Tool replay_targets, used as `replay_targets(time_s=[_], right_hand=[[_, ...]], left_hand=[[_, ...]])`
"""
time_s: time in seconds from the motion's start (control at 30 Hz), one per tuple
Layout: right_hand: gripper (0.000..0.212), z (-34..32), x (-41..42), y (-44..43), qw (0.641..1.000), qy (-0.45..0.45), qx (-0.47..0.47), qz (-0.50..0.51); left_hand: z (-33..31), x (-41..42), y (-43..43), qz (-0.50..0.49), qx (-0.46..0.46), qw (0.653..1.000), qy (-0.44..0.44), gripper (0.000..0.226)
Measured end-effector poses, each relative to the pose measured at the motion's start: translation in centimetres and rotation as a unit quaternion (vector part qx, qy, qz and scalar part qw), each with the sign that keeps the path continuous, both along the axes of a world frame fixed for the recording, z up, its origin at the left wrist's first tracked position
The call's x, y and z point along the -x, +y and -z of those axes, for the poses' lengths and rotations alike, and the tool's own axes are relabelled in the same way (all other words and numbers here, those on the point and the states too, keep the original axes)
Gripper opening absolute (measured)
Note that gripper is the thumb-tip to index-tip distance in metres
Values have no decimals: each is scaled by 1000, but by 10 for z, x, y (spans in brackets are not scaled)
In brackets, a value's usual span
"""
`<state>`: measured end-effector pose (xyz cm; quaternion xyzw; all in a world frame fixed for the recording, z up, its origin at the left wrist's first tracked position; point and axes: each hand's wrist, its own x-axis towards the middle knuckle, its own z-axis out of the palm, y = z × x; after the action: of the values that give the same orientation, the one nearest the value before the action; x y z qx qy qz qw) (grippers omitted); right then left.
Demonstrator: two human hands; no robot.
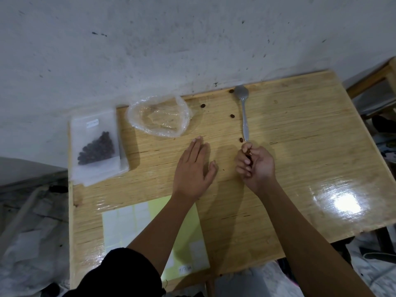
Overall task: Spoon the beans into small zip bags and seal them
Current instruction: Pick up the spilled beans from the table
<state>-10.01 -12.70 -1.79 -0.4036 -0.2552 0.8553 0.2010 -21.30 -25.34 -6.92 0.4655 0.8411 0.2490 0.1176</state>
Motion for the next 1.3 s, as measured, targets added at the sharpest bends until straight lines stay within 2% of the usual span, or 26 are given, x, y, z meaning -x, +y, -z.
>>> replay_targets(time_s=[0.1,0.2,0.3,0.4,0.57,0.8,1.13,1.23,1.27,1.3], right_hand=[[33,0,0,2,999,-43,-8,-2],[39,-2,-1,8,974,-175,-136,-46],[29,-2,-3,15,905,-278,-306,-101],[21,-2,0,21,834,-339,-414,-133],[16,1,5,24,738,-404,-493,-221],[18,-3,13,21,611,-476,-552,-309],[27,0,20,19,566,-503,-559,-338],[27,1,18,19,583,-492,-560,-322],[26,0,18,19,598,-480,-561,-312],[25,-1,18,19,627,-461,-551,-300]], left_hand=[[0,1,0,1,-1,1000,5,52],[-1,1,0,2,4,1000,2,53],[-1,0,0,3,8,1000,0,54],[0,1,-1,4,5,1000,3,54],[-1,0,-1,3,0,1000,3,53],[-1,-1,-1,1,-6,1000,-1,52],[0,0,-1,2,-4,1000,3,53],[-1,0,0,2,-2,1000,4,53],[-1,0,0,2,-2,1000,3,53],[-1,0,-1,2,-2,1000,2,53]])
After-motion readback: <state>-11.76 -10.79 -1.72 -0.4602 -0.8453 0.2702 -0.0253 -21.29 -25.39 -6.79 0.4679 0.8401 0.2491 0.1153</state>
